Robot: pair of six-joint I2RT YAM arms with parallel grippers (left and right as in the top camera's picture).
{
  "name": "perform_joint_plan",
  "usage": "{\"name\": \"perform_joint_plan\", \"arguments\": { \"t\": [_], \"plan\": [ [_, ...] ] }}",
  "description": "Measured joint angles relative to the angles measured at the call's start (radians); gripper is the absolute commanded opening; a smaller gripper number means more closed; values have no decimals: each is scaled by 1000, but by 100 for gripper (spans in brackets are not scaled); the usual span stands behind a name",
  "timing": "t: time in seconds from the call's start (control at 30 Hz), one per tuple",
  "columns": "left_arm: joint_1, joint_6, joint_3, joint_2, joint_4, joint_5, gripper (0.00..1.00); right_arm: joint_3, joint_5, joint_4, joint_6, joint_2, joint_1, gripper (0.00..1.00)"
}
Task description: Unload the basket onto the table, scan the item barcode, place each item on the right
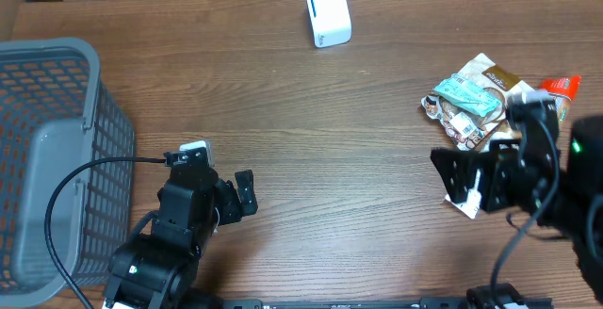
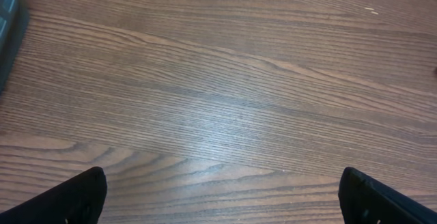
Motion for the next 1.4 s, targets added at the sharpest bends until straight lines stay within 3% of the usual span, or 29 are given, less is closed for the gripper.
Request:
{"name": "perform_joint_plan", "arguments": {
  "t": [0.17, 0.43, 0.7, 0.97, 1.23, 1.4],
  "plan": [
    [0, 0, 0, 0, 0, 0, 100, 2, 23, -95, 0, -32, 0, 100],
    [0, 0, 0, 0, 0, 0, 100, 2, 89, -53, 54, -26, 3, 100],
    [0, 0, 0, 0, 0, 0, 100, -34, 190, 152, 119, -34, 13, 100],
    [0, 0, 0, 0, 0, -1, 100, -377, 245, 608, 82, -187, -2, 100],
    [0, 0, -1, 2, 1, 0, 100, -837, 247, 1050, 6, -497, -37, 100],
    [0, 0, -1, 2, 0, 0, 100, -1122, 243, 1217, -9, -684, -53, 100]
  ]
}}
